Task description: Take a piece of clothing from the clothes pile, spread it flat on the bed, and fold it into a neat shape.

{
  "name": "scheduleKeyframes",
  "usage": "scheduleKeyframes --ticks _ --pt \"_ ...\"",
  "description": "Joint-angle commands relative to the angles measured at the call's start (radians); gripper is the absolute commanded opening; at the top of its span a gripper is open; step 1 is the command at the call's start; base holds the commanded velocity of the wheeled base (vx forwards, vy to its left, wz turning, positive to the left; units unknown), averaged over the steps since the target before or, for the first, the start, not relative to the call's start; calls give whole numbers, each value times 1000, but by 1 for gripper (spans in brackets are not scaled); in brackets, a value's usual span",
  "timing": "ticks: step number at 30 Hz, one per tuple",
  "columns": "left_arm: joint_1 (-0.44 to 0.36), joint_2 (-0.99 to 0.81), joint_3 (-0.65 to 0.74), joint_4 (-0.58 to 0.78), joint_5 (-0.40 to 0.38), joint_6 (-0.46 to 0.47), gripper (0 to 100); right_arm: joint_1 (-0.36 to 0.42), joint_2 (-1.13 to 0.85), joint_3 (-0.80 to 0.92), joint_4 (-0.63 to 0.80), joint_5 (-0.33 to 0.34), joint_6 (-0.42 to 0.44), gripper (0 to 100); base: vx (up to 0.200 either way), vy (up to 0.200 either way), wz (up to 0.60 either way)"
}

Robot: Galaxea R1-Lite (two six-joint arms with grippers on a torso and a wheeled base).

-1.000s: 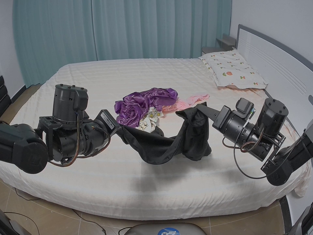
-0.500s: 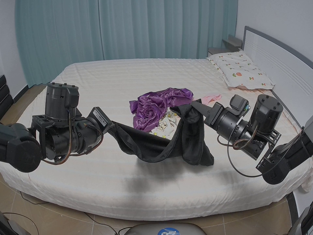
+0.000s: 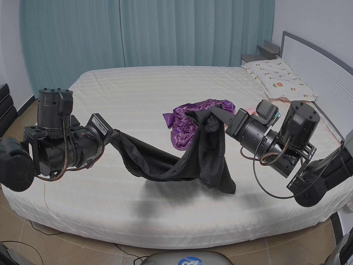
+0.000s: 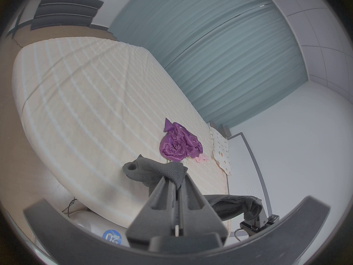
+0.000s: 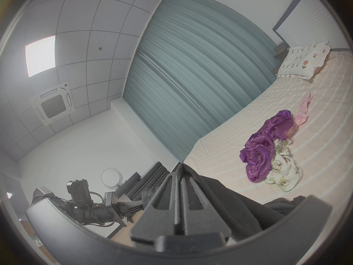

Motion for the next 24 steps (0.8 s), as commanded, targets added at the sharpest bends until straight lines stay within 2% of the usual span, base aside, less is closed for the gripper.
scheduleKeyframes --ticks 1,24 --pt "6 -24 7 -1 0 0 0 2 0 -3 -3 1 0 0 0 200 0" --pt "62 -72 33 1 -10 0 0 15 11 -32 -3 6 -1 0 0 200 0"
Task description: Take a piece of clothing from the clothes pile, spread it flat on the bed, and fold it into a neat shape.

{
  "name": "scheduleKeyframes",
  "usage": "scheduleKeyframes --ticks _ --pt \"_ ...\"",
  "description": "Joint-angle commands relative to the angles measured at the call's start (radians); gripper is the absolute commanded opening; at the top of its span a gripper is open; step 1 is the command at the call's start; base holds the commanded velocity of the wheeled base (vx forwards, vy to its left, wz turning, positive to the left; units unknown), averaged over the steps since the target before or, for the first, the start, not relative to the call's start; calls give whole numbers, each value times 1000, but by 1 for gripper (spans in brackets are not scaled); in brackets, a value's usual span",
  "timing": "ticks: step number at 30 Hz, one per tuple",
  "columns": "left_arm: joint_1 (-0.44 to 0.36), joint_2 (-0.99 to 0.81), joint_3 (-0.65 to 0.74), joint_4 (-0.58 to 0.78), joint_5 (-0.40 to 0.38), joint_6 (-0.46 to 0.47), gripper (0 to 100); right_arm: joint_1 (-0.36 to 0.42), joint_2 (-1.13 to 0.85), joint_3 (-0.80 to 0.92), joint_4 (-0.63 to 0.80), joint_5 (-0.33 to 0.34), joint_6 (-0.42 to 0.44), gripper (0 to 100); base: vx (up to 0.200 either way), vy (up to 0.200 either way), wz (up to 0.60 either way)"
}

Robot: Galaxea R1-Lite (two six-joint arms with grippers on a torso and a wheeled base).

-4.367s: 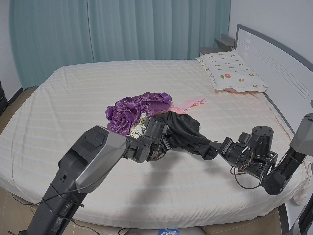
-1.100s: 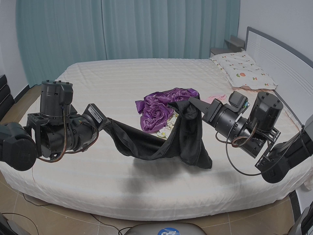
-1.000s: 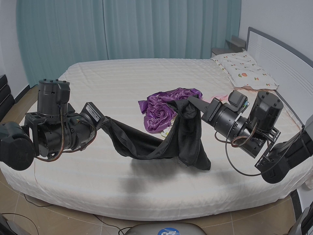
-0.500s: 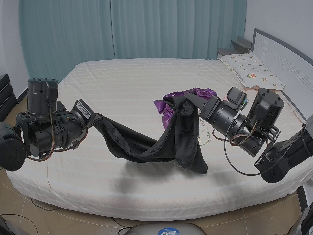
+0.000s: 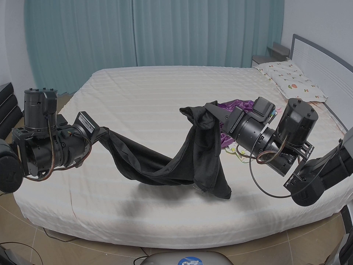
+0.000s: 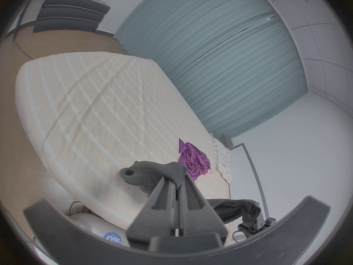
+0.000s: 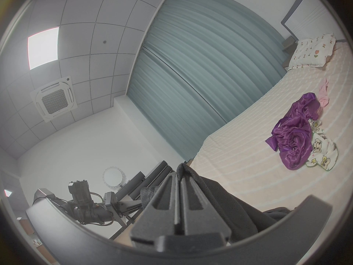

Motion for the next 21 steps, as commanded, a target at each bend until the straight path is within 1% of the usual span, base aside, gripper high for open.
scheduleKeyframes --ticks 1,5,10,12,16,21 --pt "7 -11 1 0 1 0 0 -1 -3 -4 -2 0 0 0 0 200 0" --pt "10 -14 2 0 -19 0 0 -1 5 0 -5 0 0 0 0 200 0" --pt "11 -6 28 -3 -22 0 0 -11 6 10 -2 0 0 0 0 200 0" --pt "10 -1 35 -3 -27 1 0 -13 3 22 0 0 0 0 0 0 0" --pt "10 0 47 0 -65 0 0 -14 -11 74 -5 2 0 0 0 0 0" --pt "-10 -11 74 1 -76 1 0 -13 -60 154 -10 5 2 0 -200 0 0"
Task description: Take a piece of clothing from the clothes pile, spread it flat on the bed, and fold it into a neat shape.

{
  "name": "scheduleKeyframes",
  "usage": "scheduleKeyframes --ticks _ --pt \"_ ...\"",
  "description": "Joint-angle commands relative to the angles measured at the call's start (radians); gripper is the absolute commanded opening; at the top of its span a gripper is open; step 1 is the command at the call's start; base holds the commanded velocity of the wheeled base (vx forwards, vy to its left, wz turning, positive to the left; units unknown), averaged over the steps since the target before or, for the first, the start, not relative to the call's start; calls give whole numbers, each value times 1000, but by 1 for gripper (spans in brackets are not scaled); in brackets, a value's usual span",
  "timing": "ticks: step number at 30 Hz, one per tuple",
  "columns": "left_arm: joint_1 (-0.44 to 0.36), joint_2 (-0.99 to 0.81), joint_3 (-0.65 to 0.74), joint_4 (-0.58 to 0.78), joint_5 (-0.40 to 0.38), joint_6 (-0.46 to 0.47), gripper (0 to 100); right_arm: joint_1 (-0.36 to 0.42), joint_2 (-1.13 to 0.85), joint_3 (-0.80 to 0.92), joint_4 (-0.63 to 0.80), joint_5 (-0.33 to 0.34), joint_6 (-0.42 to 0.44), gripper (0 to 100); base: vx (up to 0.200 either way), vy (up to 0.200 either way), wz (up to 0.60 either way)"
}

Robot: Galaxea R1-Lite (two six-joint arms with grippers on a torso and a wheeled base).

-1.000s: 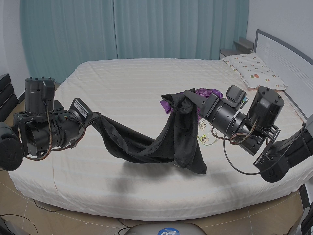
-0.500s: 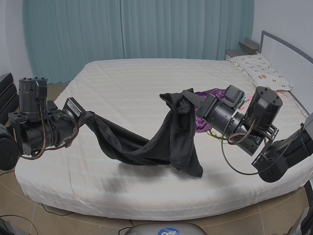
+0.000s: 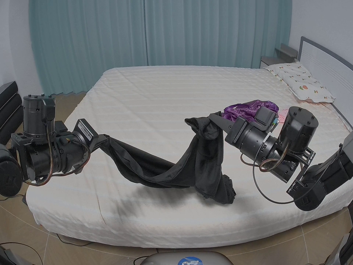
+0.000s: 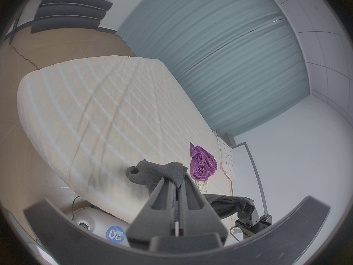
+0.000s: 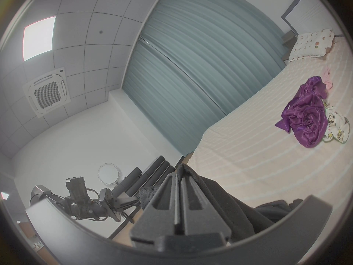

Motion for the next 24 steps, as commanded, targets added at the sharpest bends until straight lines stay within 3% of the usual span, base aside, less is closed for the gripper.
scheduleKeyframes --ticks 1,7,14,18,24 --pt "-15 -5 23 1 -4 1 0 2 -46 55 -4 3 1 0 -200 0 0" --pt "-58 -61 37 18 -4 1 0 8 -182 144 -4 6 3 0 -200 0 0" --pt "-76 -175 2 49 -4 -2 0 -15 -455 178 40 6 7 0 0 0 0" --pt "-74 -193 -66 61 -3 -42 0 -24 -570 104 175 31 18 0 0 0 0" --pt "-54 -182 -179 136 -3 -53 0 -130 -586 -101 321 64 46 0 0 0 0"
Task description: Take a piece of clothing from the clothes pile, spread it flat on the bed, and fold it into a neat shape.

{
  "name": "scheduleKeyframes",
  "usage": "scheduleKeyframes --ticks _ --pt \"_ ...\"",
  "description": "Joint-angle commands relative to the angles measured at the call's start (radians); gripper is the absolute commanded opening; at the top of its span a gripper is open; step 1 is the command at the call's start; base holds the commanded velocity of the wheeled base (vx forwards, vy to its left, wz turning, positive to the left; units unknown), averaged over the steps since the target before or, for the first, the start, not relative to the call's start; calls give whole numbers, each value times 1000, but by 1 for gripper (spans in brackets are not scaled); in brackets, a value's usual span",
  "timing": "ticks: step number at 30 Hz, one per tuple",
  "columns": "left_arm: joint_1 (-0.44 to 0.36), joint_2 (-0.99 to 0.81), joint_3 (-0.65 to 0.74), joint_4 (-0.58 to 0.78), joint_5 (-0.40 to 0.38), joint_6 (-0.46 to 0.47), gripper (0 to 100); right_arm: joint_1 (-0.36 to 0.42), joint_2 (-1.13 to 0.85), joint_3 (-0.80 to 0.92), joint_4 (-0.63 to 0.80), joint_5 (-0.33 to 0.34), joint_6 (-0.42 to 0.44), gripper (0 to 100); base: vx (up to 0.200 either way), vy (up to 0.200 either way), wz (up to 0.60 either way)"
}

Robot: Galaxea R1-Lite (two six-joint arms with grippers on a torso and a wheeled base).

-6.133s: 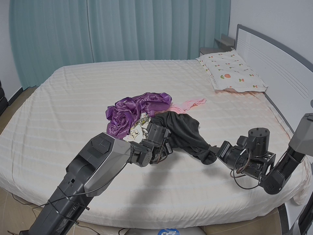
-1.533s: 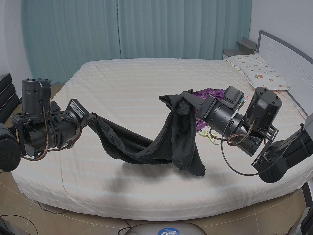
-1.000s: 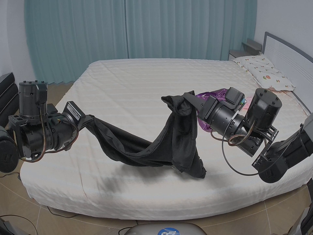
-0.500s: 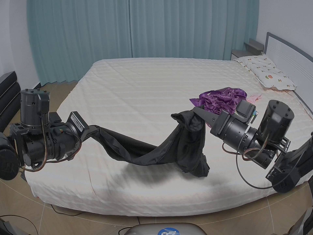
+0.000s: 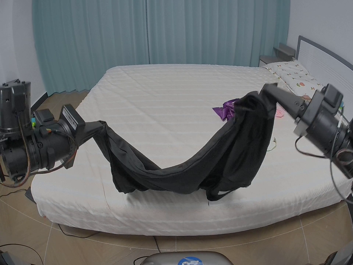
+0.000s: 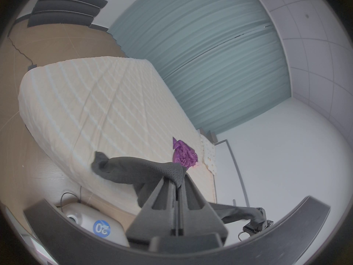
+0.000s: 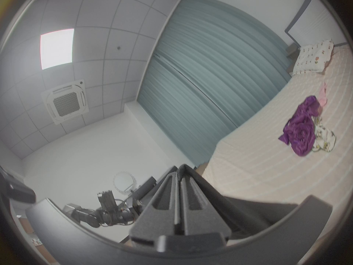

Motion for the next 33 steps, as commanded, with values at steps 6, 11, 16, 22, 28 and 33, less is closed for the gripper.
scheduleKeyframes --ticks 6,11,16,22,28,33 --pt "22 28 -222 161 1 -60 0 -129 -7 -354 278 41 55 0 0 0 0" --pt "59 107 -249 159 -14 -112 0 -155 138 -379 267 37 57 0 0 0 0" --pt "116 118 -330 181 -79 -126 0 -193 207 -423 155 47 95 0 0 0 0" --pt "163 193 -374 187 -88 -129 0 -218 260 -488 146 47 114 0 0 0 0" --pt "202 327 -453 182 -88 -131 0 -219 360 -521 140 41 104 0 0 0 0" --pt "217 477 -558 181 -88 -129 0 -230 492 -564 80 37 101 0 200 0 0"
